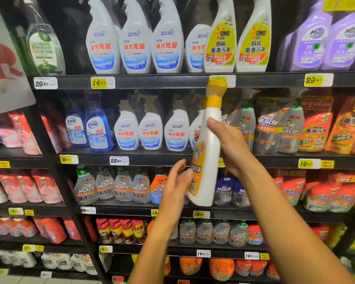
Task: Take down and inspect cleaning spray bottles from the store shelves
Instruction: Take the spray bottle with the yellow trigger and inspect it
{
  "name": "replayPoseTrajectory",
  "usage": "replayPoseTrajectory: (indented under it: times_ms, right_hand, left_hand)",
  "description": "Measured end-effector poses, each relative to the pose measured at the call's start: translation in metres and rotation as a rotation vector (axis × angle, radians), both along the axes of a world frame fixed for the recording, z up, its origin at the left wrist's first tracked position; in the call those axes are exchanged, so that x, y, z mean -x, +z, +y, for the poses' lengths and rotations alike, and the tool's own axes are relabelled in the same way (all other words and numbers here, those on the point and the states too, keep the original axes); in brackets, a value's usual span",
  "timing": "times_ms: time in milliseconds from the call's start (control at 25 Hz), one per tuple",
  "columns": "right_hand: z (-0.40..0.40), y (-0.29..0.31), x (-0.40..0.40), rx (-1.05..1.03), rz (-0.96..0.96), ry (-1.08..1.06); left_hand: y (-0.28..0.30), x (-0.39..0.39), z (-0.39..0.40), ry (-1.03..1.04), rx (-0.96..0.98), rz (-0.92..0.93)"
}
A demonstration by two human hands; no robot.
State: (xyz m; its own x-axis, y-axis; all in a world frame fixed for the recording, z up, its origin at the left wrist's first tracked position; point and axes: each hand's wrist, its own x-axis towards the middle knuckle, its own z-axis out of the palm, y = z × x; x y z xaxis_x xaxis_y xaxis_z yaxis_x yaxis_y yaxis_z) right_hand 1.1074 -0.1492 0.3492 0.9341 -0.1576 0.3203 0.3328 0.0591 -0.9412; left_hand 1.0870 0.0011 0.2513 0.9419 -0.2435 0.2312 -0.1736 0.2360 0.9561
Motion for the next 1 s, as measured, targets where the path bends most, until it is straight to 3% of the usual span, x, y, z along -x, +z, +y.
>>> replayPoseTrajectory:
  times_ms: [160,240,320,480,640,760,1000]
  right_hand:
    - [-0.006,-0.004,0.000,-0.270,0.086,0.277]
    - [-0.005,-0.006,-0.002,-0.283,0.090,0.306]
    - [-0.005,-0.006,-0.003,-0.246,0.065,0.259]
    - [-0.008,-0.005,-0.005,0.031,-0.056,0.041]
    - [-0.003,-0.024,-0.003,0.031,0.025,0.100]
    - [-0.003,-0.038,-0.004,-0.072,0.113,0.112]
    - [-0.009,-0.039,-0.003,-0.091,0.053,0.059]
  left_hand:
    - [-0.008,-0.007,0.007,-0.260,0.280,0.289]
    - [-0.012,-0.007,0.005,-0.296,0.361,0.279]
    - [-0.013,-0.007,0.002,-0.215,0.369,0.205]
    - [-0.006,-0.007,-0.004,0.094,0.274,0.084]
    - [-0.002,-0.002,-0.015,0.293,0.232,0.018]
    - [-0.003,-0.001,-0.020,0.274,0.281,0.044]
    - [-0.006,-0.002,-0.011,0.069,0.273,0.119]
